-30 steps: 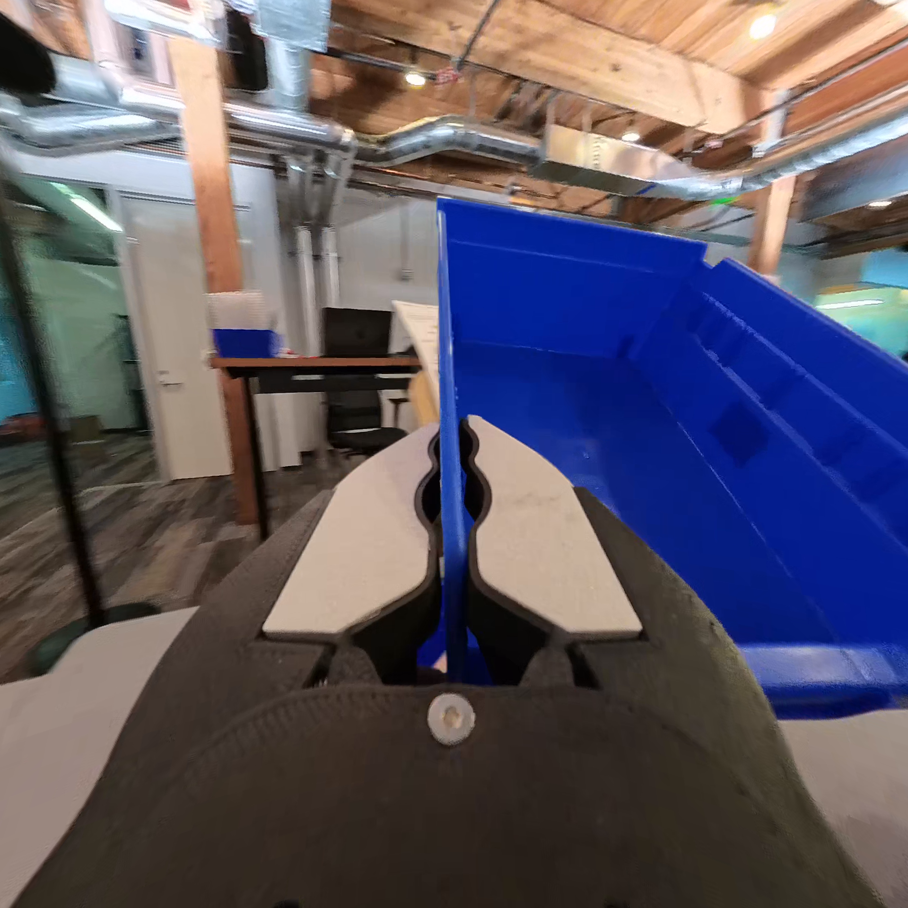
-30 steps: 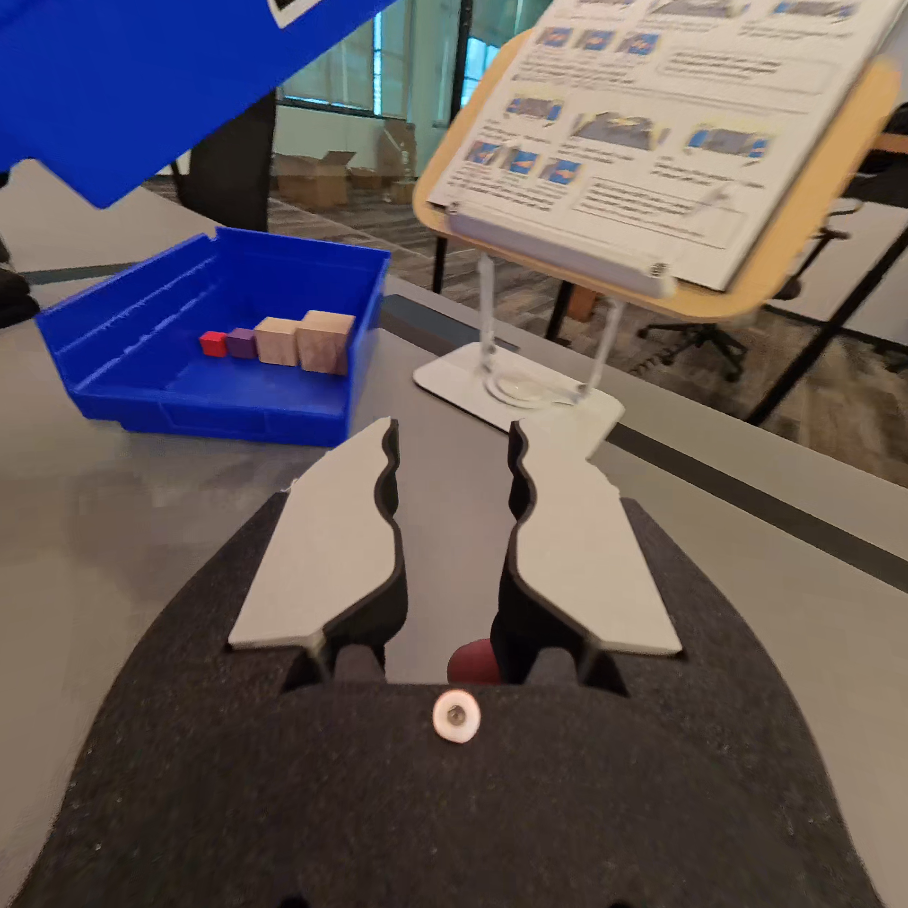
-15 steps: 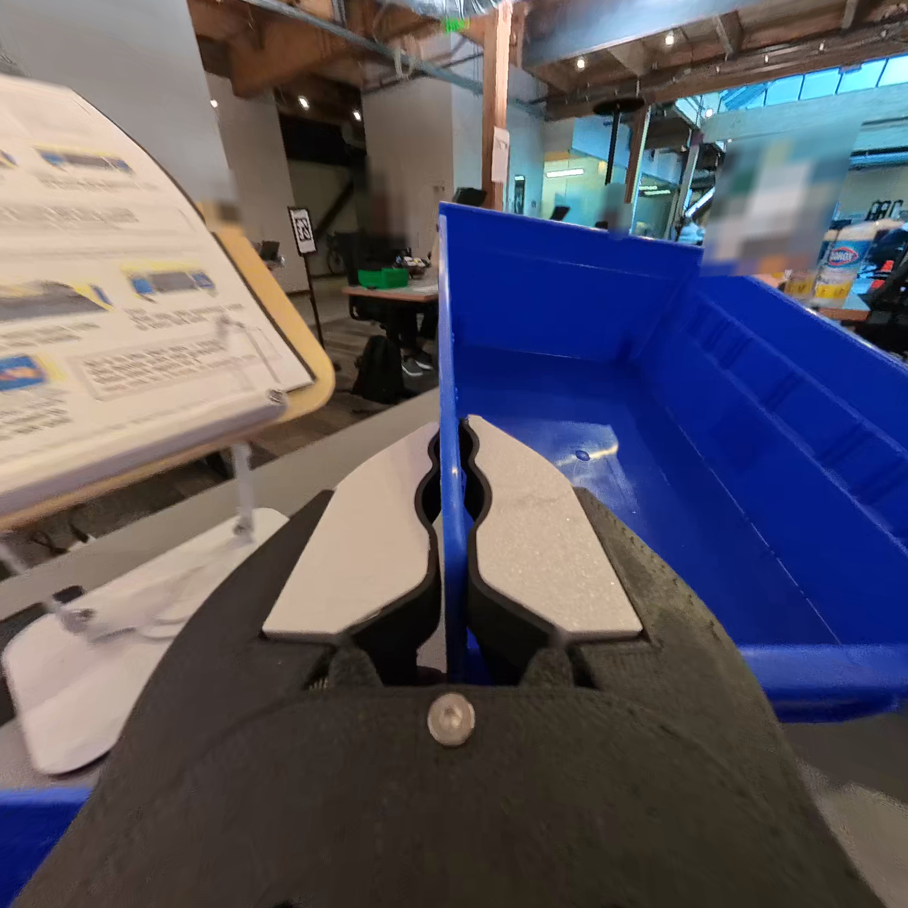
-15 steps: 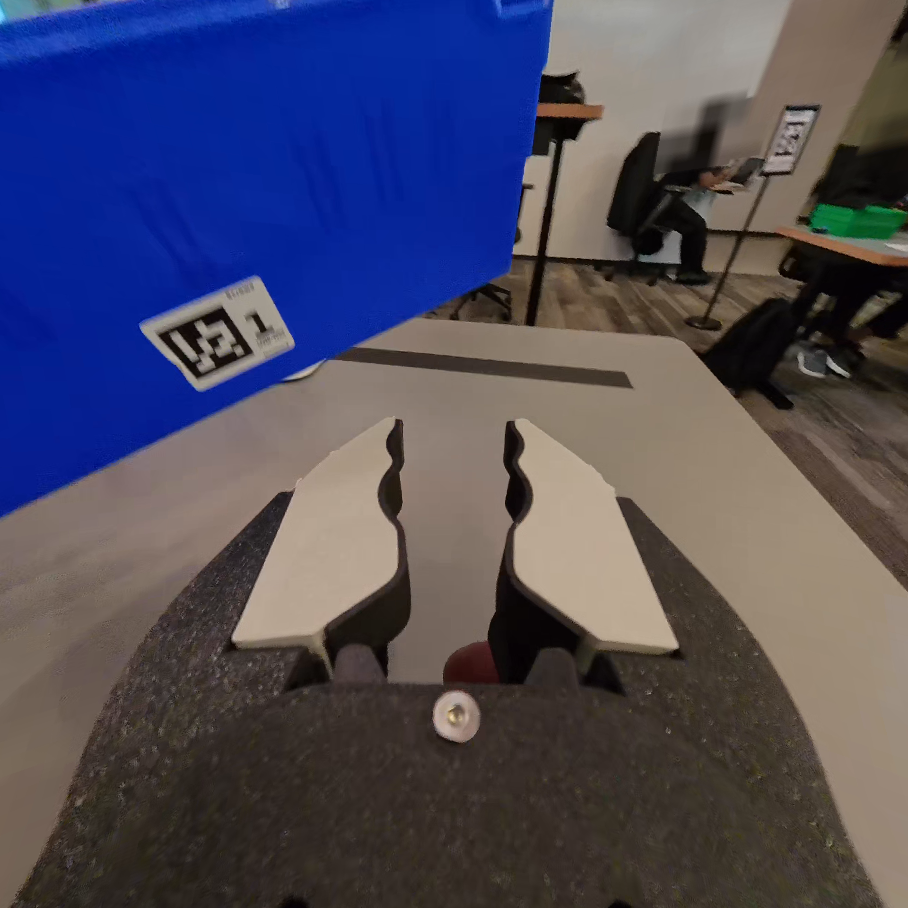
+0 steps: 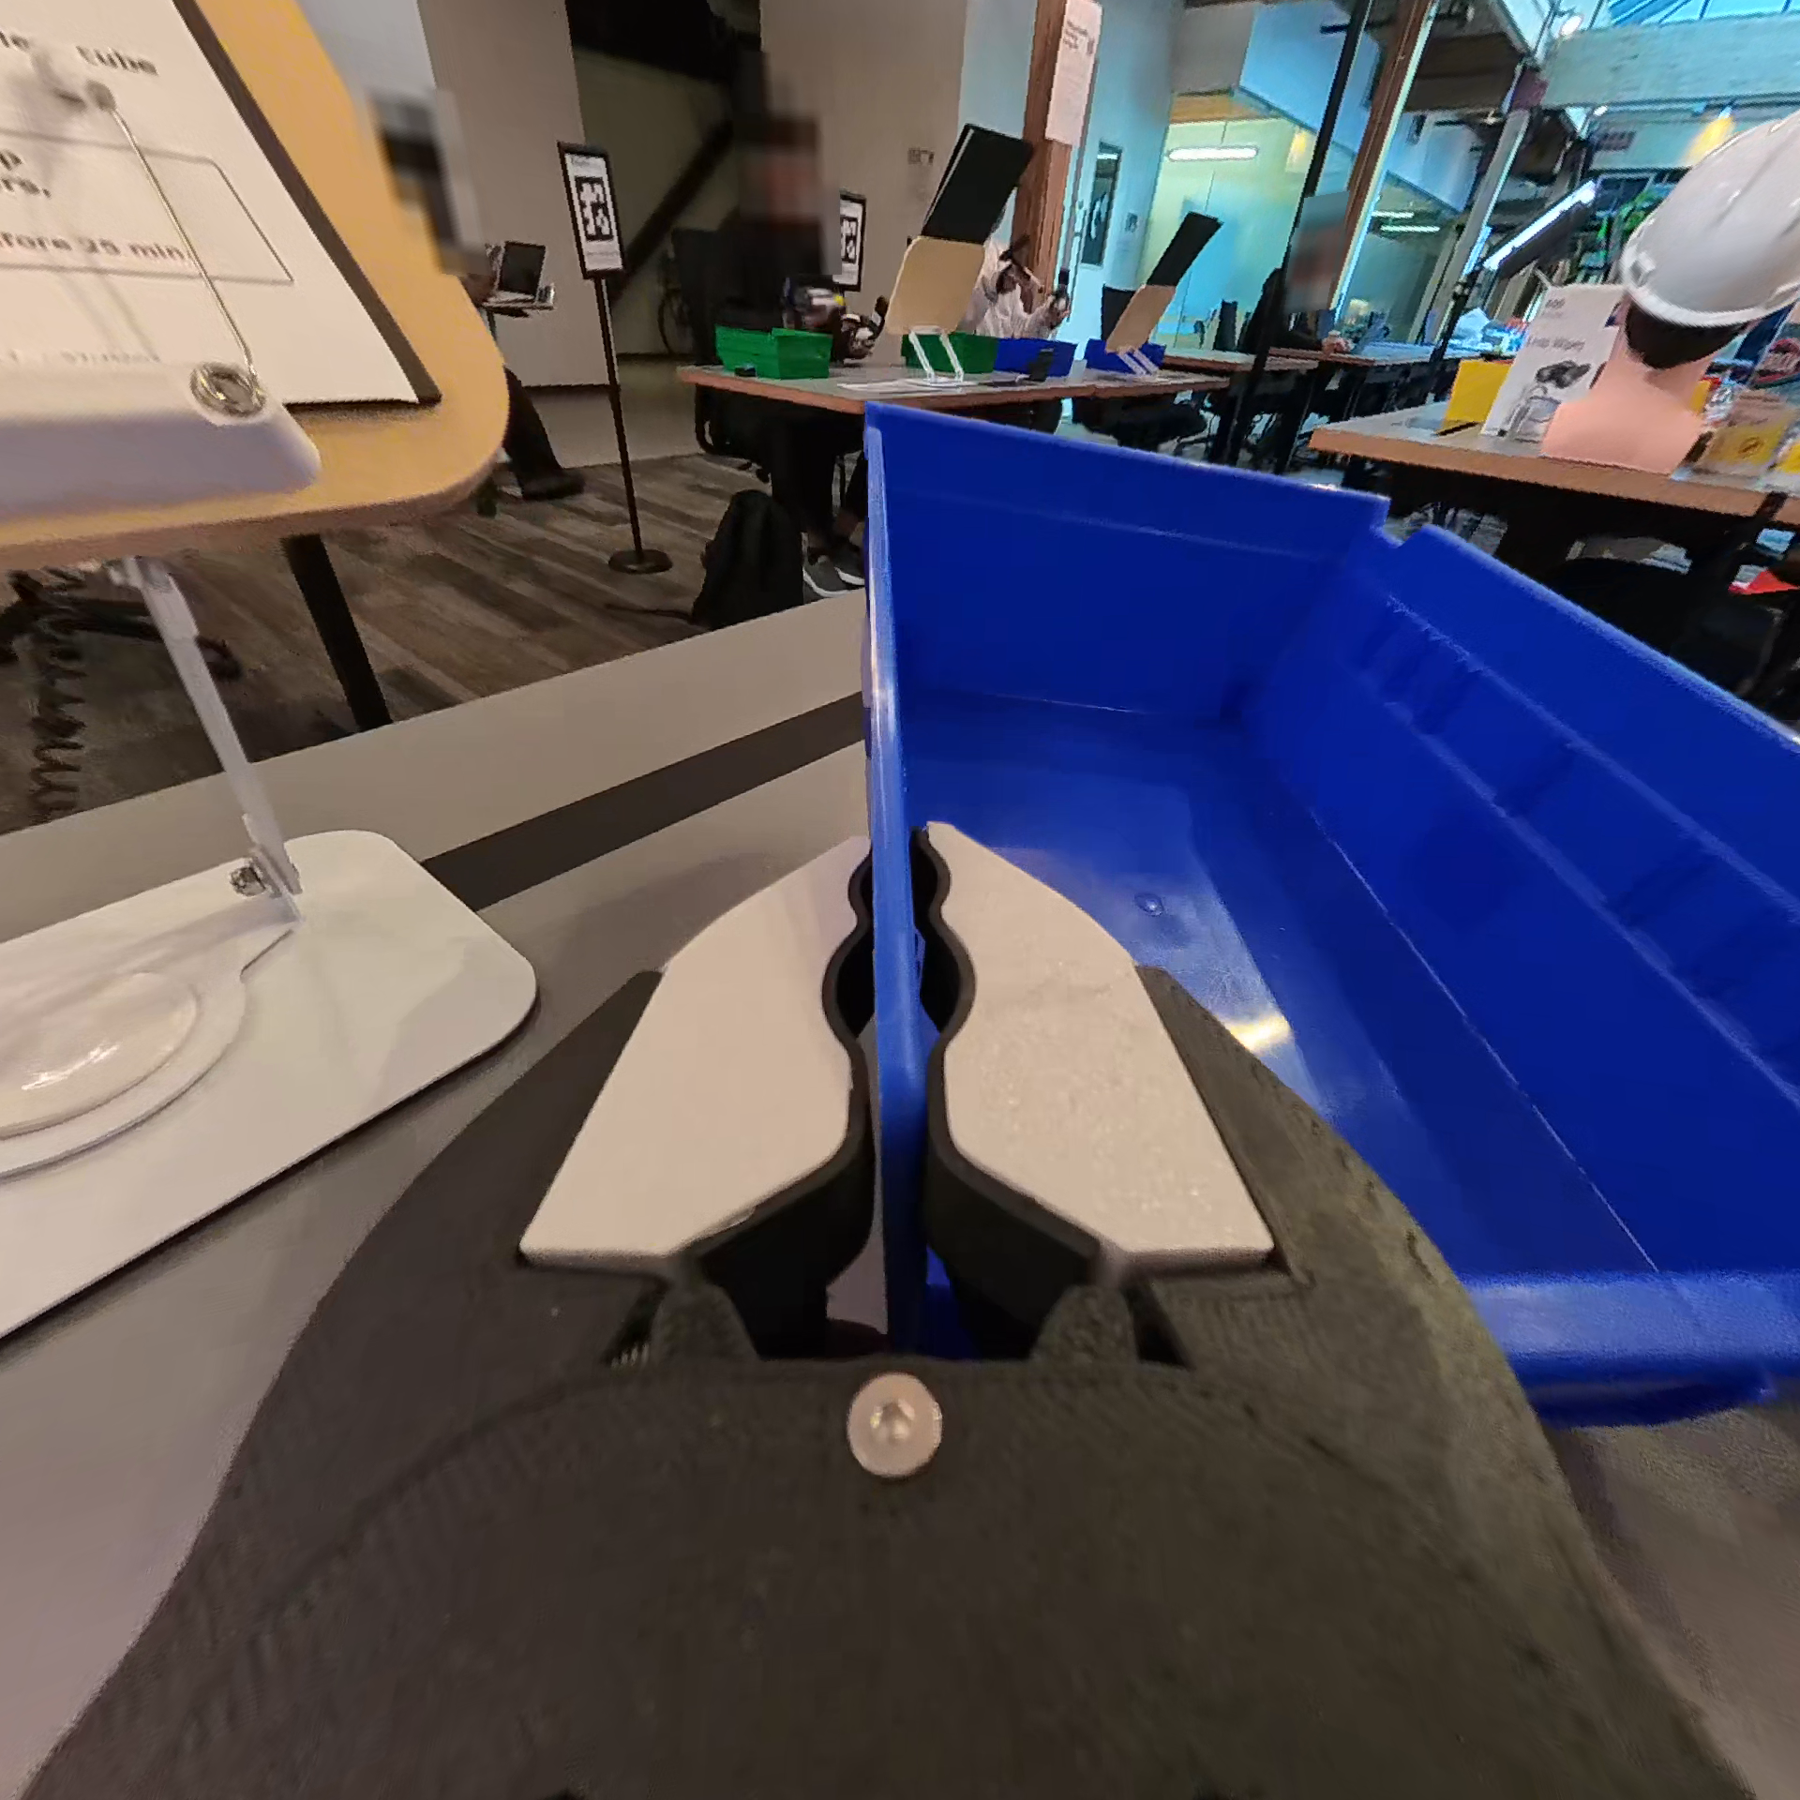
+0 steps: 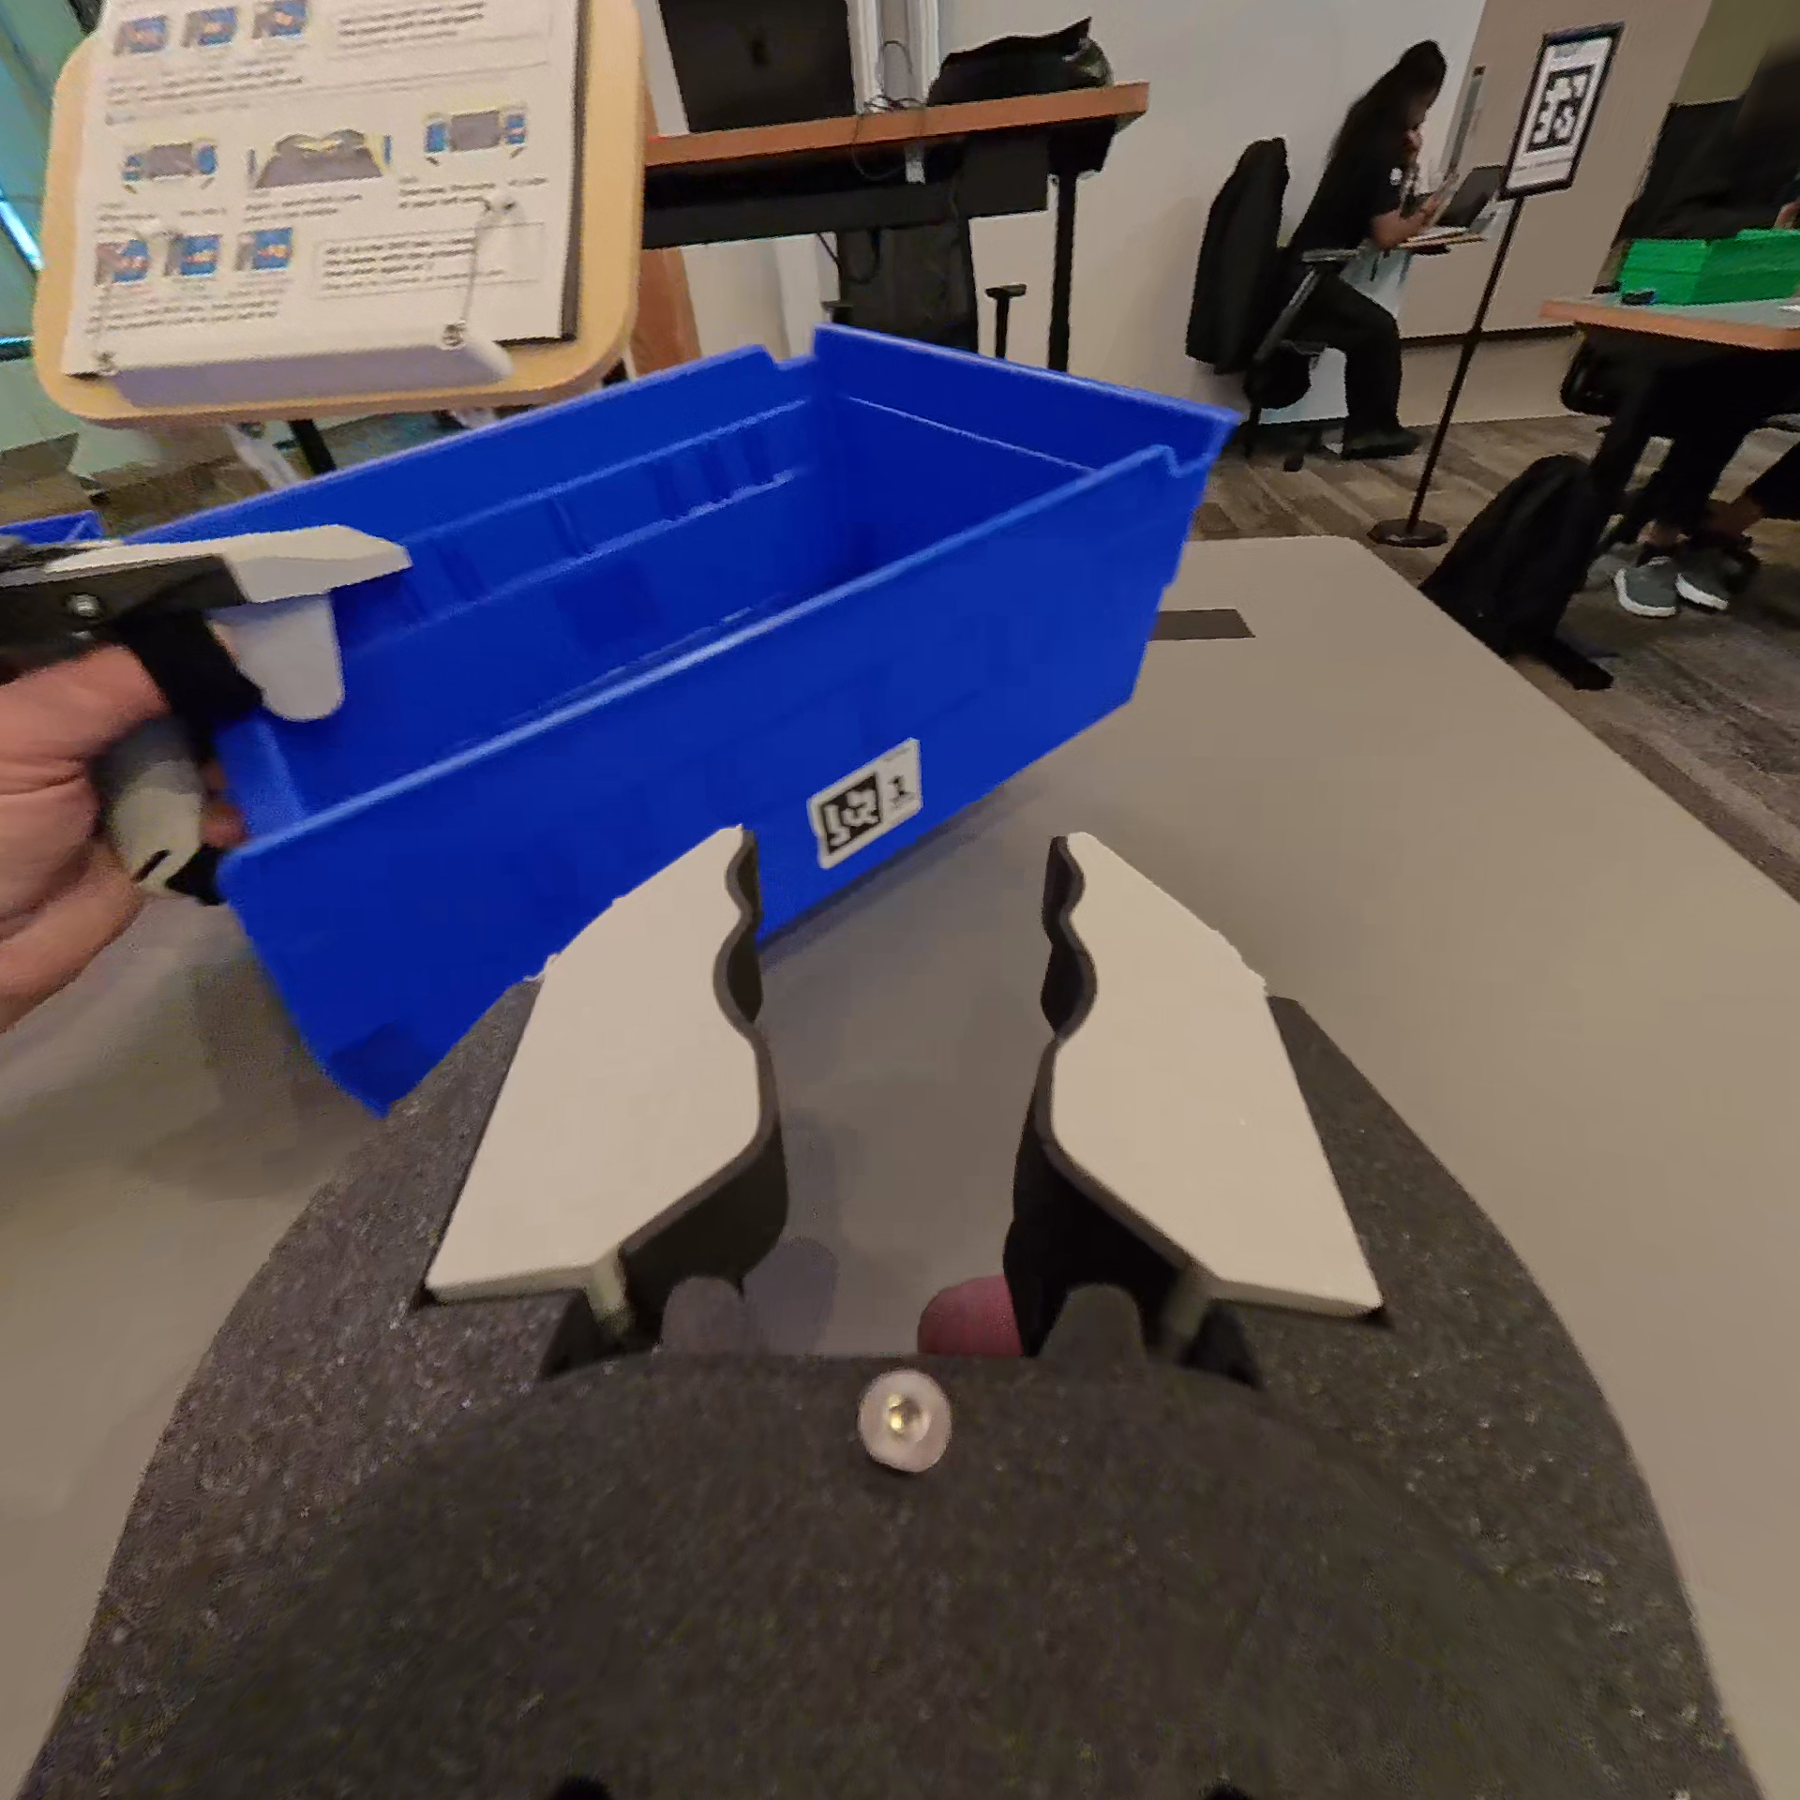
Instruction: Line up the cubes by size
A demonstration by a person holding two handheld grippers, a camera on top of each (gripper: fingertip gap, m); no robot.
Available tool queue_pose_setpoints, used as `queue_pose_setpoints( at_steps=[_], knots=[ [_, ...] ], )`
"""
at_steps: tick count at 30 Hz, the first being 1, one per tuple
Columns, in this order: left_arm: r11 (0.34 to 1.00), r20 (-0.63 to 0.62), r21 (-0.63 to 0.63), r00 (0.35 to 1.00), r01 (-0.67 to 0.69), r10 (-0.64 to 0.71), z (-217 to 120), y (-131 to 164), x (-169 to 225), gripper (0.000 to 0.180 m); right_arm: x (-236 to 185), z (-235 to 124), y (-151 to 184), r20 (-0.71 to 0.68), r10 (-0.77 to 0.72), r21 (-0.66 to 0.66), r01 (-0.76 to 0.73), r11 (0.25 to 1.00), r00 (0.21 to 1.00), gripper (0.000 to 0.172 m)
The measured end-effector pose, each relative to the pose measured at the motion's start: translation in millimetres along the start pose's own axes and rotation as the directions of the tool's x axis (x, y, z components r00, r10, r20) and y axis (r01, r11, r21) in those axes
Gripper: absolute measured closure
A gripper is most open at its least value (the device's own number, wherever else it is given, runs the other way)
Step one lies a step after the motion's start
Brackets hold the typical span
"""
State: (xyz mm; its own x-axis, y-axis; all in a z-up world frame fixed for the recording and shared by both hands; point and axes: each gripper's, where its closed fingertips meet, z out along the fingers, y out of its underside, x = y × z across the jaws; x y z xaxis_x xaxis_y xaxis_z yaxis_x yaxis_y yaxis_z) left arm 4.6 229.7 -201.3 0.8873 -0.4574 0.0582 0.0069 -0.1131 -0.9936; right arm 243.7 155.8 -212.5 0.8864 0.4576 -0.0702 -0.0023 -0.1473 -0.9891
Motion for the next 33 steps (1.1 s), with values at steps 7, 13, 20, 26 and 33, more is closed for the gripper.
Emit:
queue_pose_setpoints(
  at_steps=[7,13,20,26,33],
  knots=[
    [0.999,0.012,-0.043,1.000,-0.006,0.007,10,17,-1,0.177,-47,11,17,0.099,-0.042,-0.042,0.046,0.998,0.994,0.112],
    [0.998,0.036,-0.068,0.999,0.018,-0.015,12,26,-12,0.176,-59,12,24,0.125,-0.083,-0.091,0.095,0.991,0.989,0.108],
    [0.996,0.032,-0.088,0.999,0.027,-0.025,14,29,-13,0.176,-68,9,28,0.146,-0.097,-0.121,0.115,0.986,0.985,0.113],
    [0.994,0.032,-0.108,0.999,0.029,-0.026,16,32,-12,0.176,-74,1,18,0.197,0.009,-0.109,0.013,0.994,0.980,0.117],
    [0.993,0.031,-0.120,1.000,0.001,0.003,18,33,-7,0.176,-93,5,25,0.236,-0.010,-0.150,0.047,0.988,0.972,0.110]
  ],
)
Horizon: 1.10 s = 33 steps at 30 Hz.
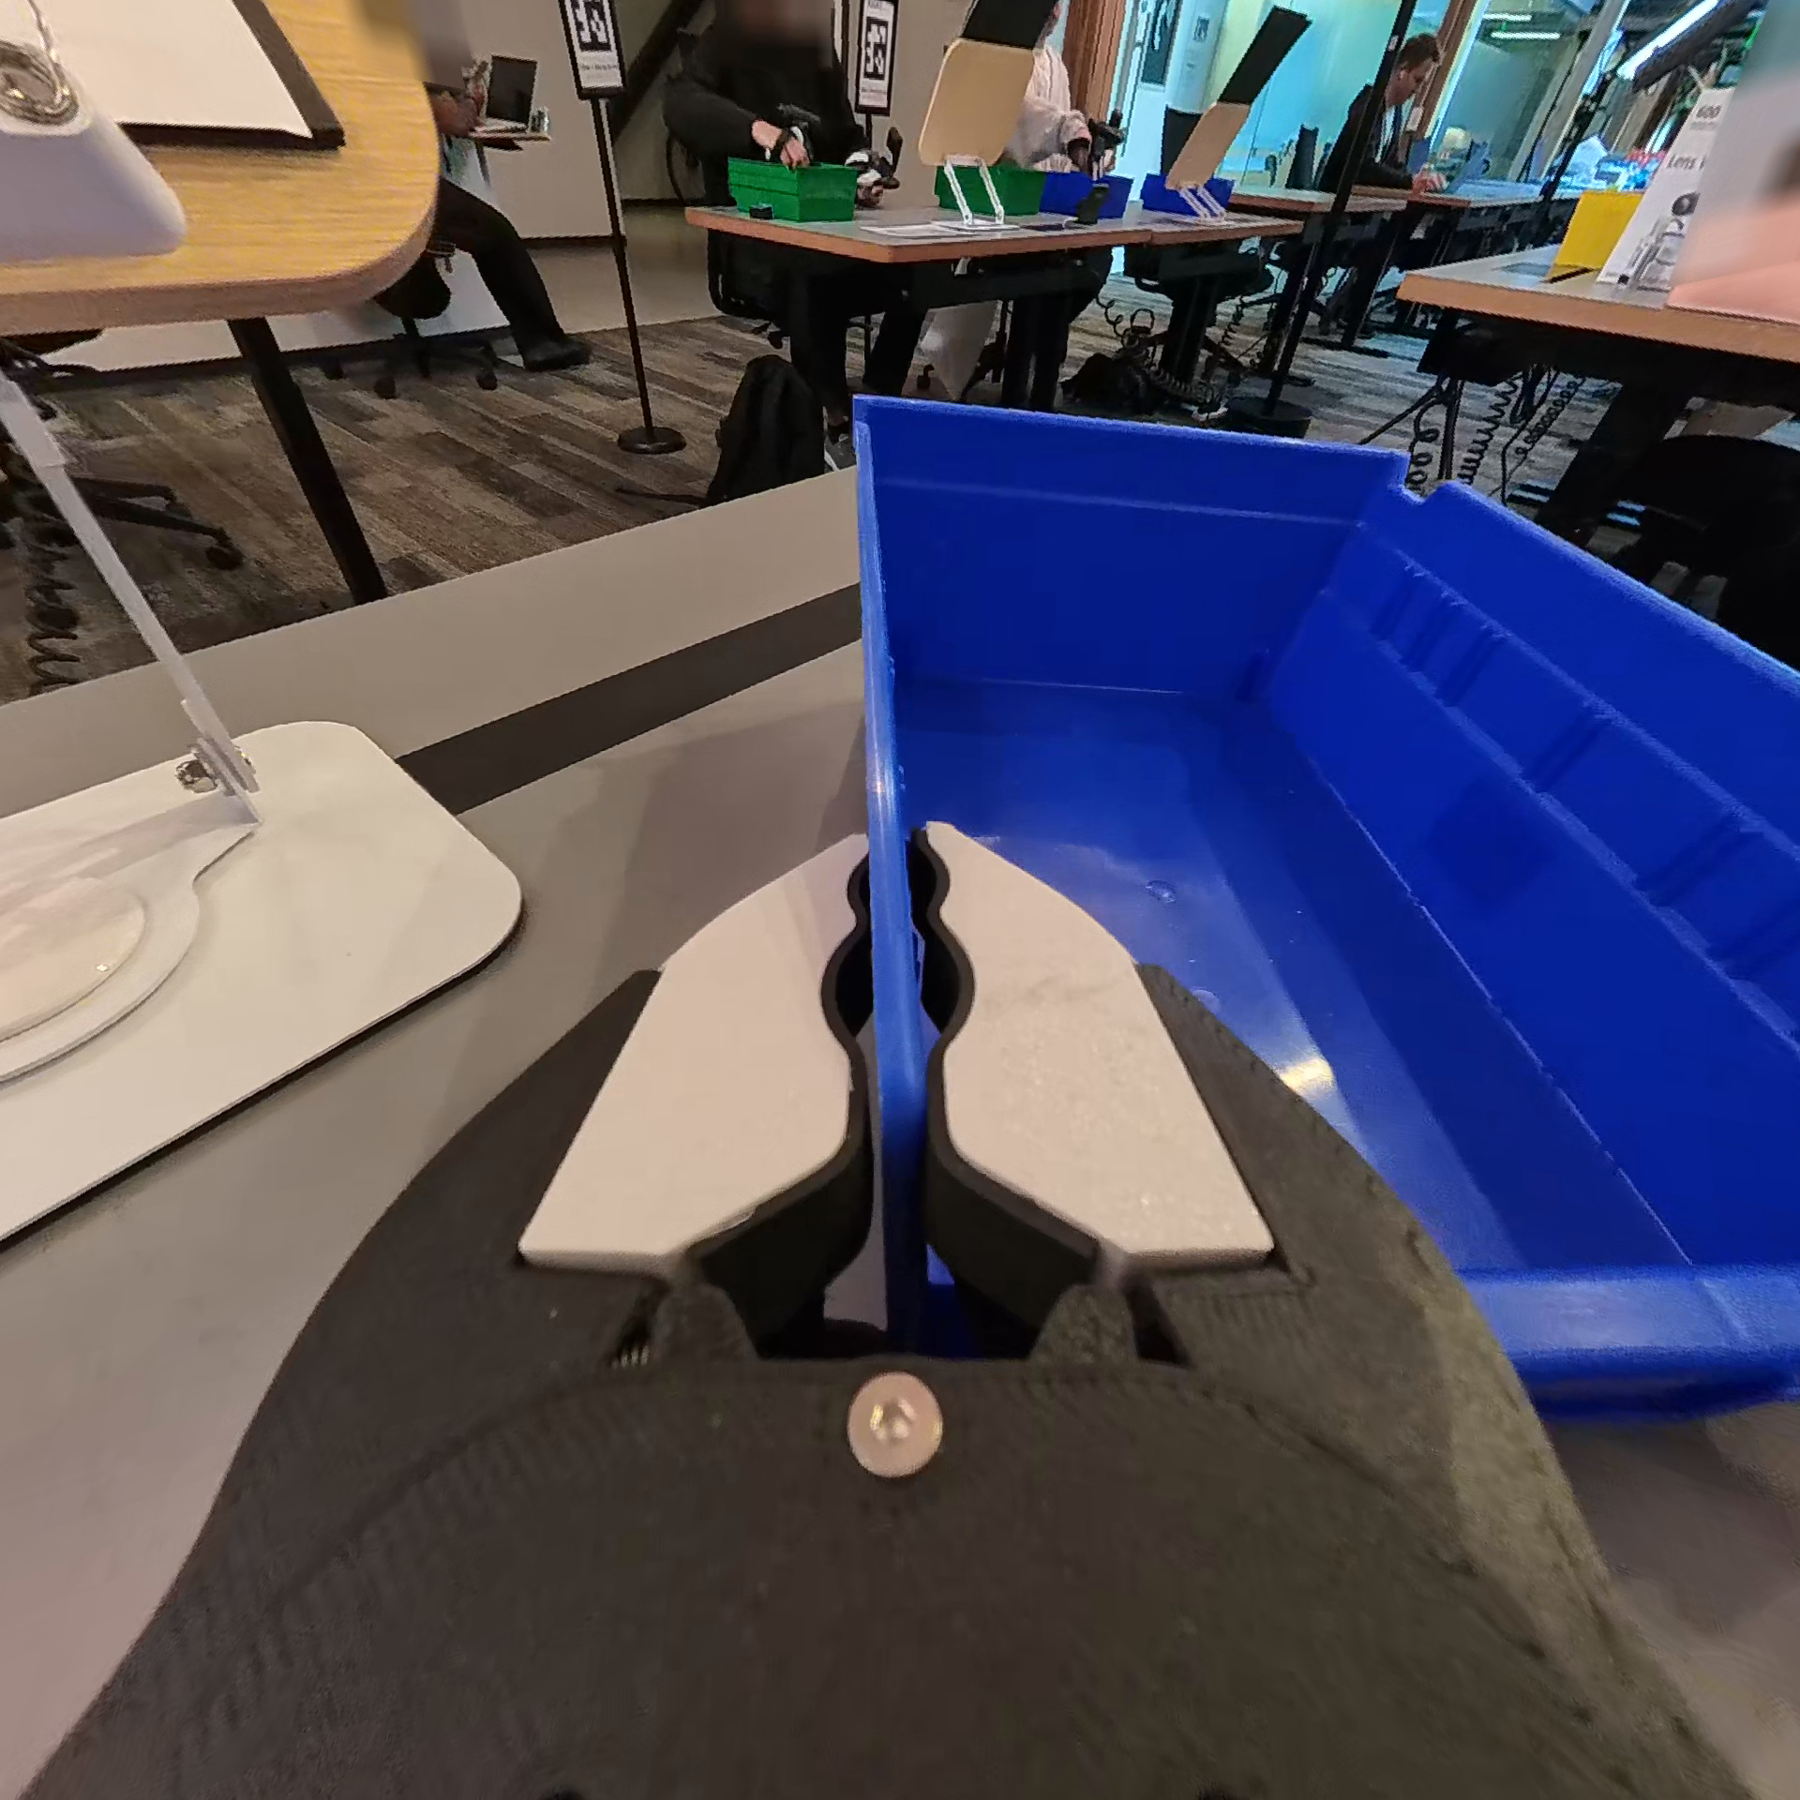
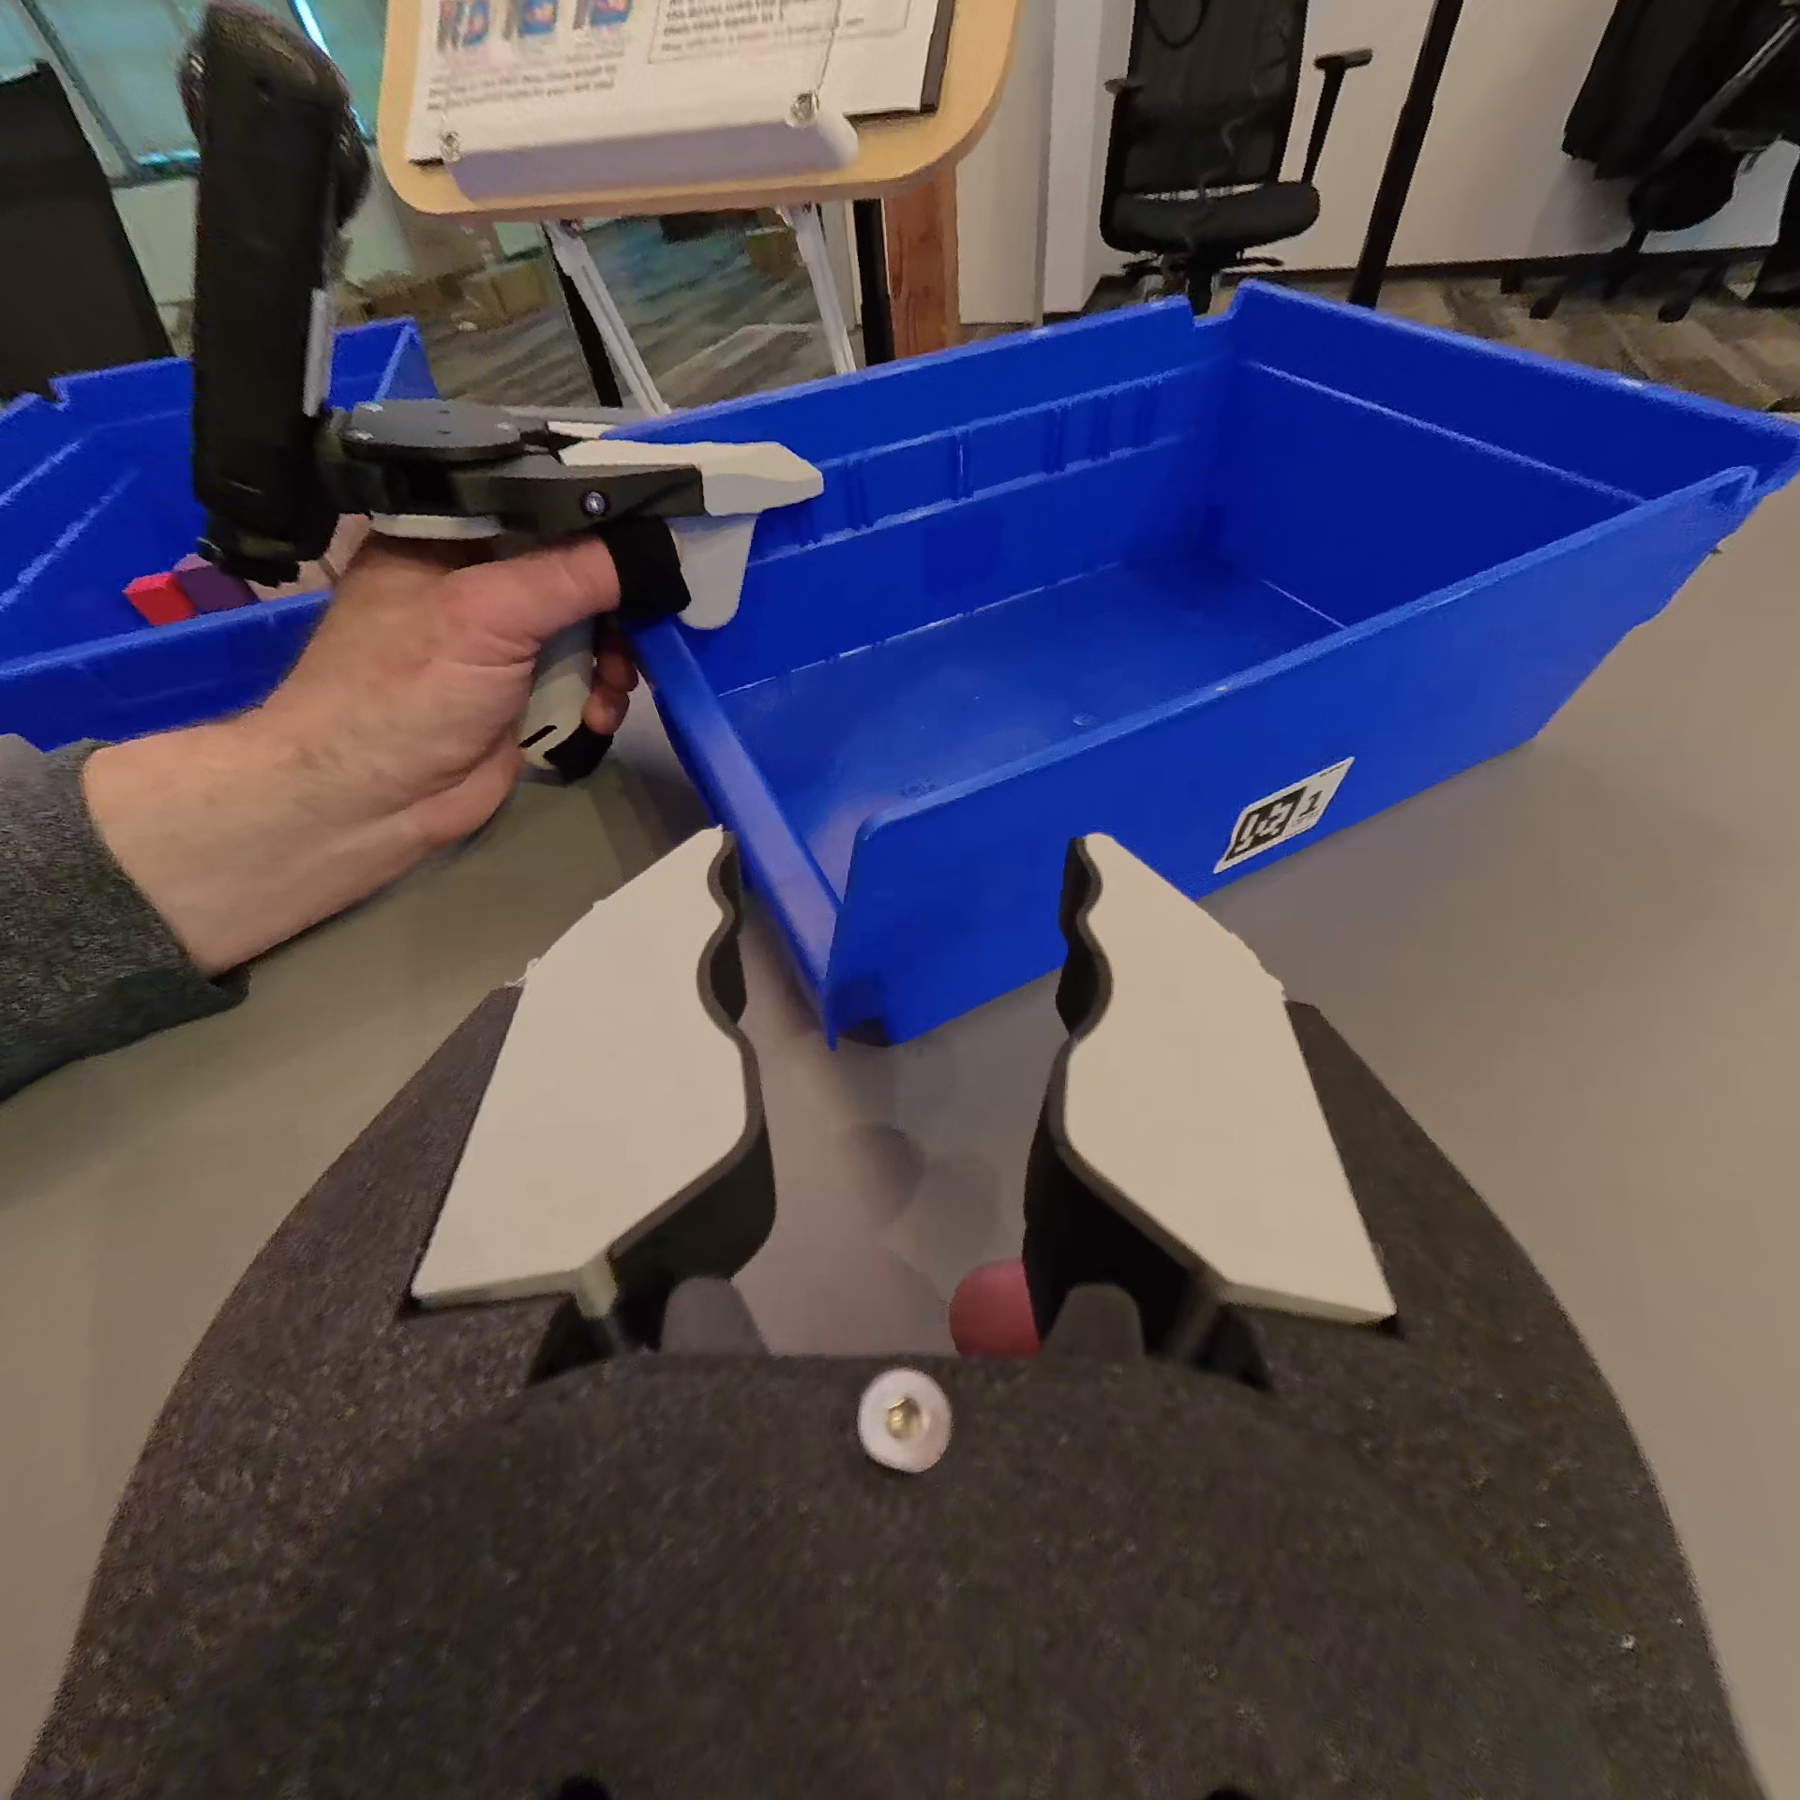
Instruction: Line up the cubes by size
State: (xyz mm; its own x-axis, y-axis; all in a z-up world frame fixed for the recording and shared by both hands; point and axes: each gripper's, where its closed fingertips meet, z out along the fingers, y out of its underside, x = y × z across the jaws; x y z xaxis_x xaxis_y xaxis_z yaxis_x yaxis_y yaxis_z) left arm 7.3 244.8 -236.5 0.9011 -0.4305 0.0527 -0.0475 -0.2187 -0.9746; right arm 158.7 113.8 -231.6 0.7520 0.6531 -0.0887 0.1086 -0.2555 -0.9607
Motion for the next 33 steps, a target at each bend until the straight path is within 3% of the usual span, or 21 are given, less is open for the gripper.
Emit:
queue_pose_setpoints(
  at_steps=[5,11,23,29,33],
  knots=[
    [1.000,-0.003,-0.005,1.000,-0.001,0.001,0,1,2,0.176,11,14,4,-0.076,-0.075,-0.035,0.073,0.997,0.994,0.125],
    [1.000,-0.001,-0.011,1.000,-0.024,0.024,1,1,5,0.169,29,21,6,-0.131,-0.140,-0.047,0.135,0.990,0.982,0.131],
    [0.999,-0.031,-0.008,0.998,-0.053,0.052,7,1,24,0.149,61,23,-2,-0.152,-0.153,-0.018,0.152,0.988,0.976,0.136],
    [1.000,-0.085,-0.010,0.996,0.020,-0.021,8,1,28,0.141,59,24,-2,-0.137,-0.170,-0.014,0.170,0.985,0.976,0.127],
    [0.999,-0.121,-0.016,0.992,0.040,-0.042,8,0,31,0.136,61,24,-2,-0.149,-0.174,-0.014,0.174,0.985,0.973,0.130]
  ],
)
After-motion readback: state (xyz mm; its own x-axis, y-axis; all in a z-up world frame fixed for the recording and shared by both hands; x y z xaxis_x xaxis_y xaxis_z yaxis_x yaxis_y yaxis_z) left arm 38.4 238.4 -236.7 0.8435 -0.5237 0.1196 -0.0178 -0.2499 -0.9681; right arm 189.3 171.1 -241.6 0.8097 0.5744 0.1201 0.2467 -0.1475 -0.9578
